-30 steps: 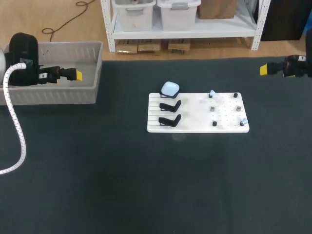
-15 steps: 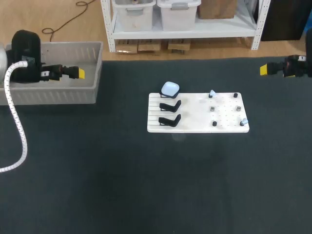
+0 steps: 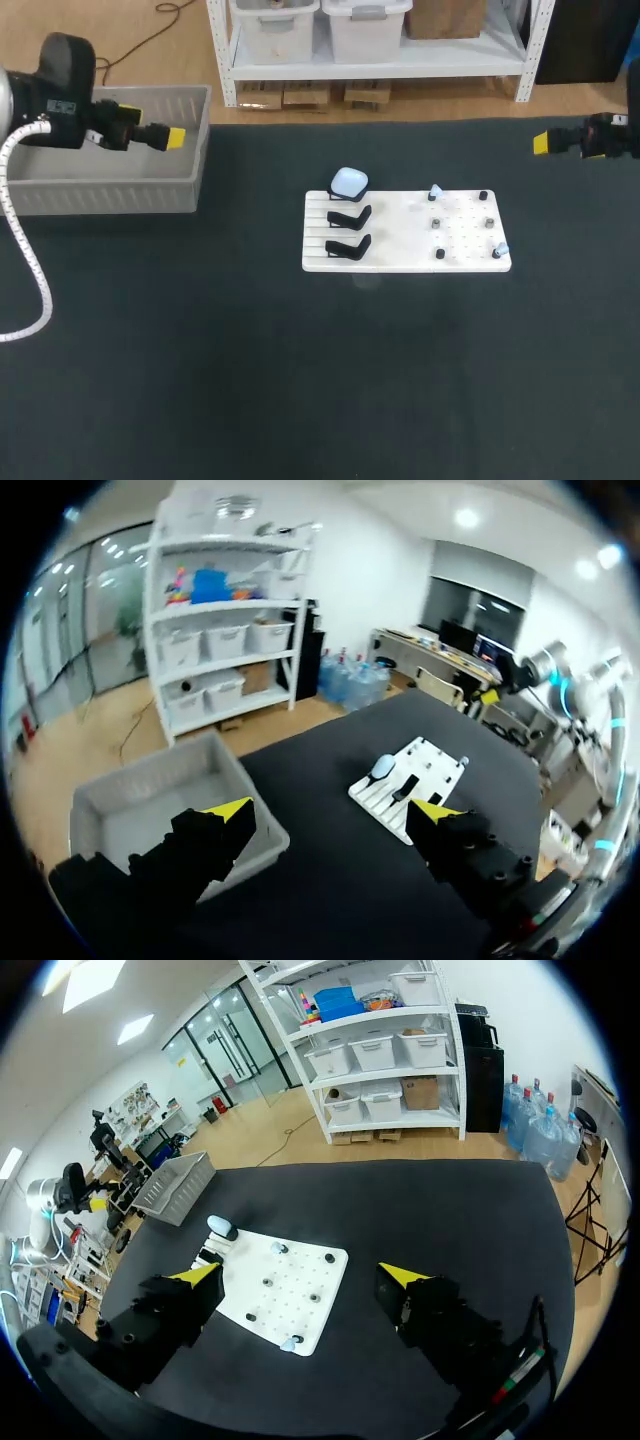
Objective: Pick up each earbud case from the left stands, insert the matching earbuds, close the lid, and place the case in the box.
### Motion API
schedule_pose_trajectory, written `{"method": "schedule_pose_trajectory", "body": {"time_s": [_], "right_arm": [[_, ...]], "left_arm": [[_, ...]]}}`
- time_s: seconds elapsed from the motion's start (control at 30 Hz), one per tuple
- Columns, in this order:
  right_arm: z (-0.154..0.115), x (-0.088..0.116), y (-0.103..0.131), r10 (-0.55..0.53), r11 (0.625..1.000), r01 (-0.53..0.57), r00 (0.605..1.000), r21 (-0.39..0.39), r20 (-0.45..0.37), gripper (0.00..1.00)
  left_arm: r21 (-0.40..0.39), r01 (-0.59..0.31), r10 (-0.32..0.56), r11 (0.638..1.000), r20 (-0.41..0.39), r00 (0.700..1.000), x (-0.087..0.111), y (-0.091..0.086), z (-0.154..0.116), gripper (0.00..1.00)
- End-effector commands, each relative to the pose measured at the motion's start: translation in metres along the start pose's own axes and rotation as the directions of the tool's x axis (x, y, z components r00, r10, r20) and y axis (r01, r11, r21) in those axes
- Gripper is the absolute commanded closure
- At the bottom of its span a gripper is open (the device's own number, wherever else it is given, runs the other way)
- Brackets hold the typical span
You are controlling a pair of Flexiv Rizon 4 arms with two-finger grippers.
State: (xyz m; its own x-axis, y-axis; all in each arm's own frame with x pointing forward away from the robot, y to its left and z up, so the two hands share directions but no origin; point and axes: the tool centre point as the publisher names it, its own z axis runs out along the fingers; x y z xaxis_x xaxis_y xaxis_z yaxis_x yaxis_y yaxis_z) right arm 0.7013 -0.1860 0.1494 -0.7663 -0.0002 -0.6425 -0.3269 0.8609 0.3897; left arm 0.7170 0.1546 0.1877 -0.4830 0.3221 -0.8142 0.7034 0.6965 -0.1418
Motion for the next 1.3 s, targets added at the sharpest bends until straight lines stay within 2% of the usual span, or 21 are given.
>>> {"method": "schedule_pose_trajectory", "body": {"time_s": [0.03,0.07,0.1,0.23,0.4,0.63,0.73,1.0,1.3], "right_arm": [[0.0,0.0,0.0,0.0,1.0,0.0,1.0,0.002,0.0,0.0],[0.0,0.0,0.0,0.0,1.0,0.0,1.0,0.002,0.0,0.0],[0.0,0.0,0.0,0.0,1.0,0.0,1.0,0.002,0.0,0.0],[0.0,0.0,0.0,0.0,1.0,0.0,1.0,0.002,0.0,0.0],[0.0,0.0,0.0,0.0,1.0,0.0,1.0,0.002,0.0,0.0],[0.0,0.0,0.0,0.0,1.0,0.0,1.0,0.002,0.0,0.0],[0.0,0.0,0.0,0.0,1.0,0.0,1.0,0.002,0.0,0.0],[0.0,0.0,0.0,0.0,1.0,0.0,1.0,0.002,0.0,0.0],[0.0,0.0,0.0,0.0,1.0,0.0,1.0,0.002,0.0,0.0]], "left_arm": [[0.253,-0.167,0.162,0.953,0.038,0.986,-0.007,0.005,0.013,0.0],[0.287,-0.199,0.194,0.937,0.046,0.98,-0.008,0.005,0.016,0.0],[0.284,-0.215,0.211,0.934,0.043,0.976,-0.009,0.004,0.018,0.0],[0.371,-0.31,0.316,0.875,0.046,0.948,-0.013,0.0,0.035,0.0],[0.426,-0.406,0.424,0.808,0.058,0.904,-0.015,-0.008,0.058,0.0],[0.499,-0.47,0.5,0.728,0.084,0.862,-0.016,-0.018,0.092,0.0],[0.52,-0.476,0.509,0.709,0.088,0.856,-0.017,-0.02,0.106,0.0],[0.557,-0.463,0.511,0.689,0.078,0.856,-0.008,-0.02,0.141,0.0],[0.591,-0.436,0.479,0.679,0.094,0.873,0.008,-0.022,0.176,0.0]]}}
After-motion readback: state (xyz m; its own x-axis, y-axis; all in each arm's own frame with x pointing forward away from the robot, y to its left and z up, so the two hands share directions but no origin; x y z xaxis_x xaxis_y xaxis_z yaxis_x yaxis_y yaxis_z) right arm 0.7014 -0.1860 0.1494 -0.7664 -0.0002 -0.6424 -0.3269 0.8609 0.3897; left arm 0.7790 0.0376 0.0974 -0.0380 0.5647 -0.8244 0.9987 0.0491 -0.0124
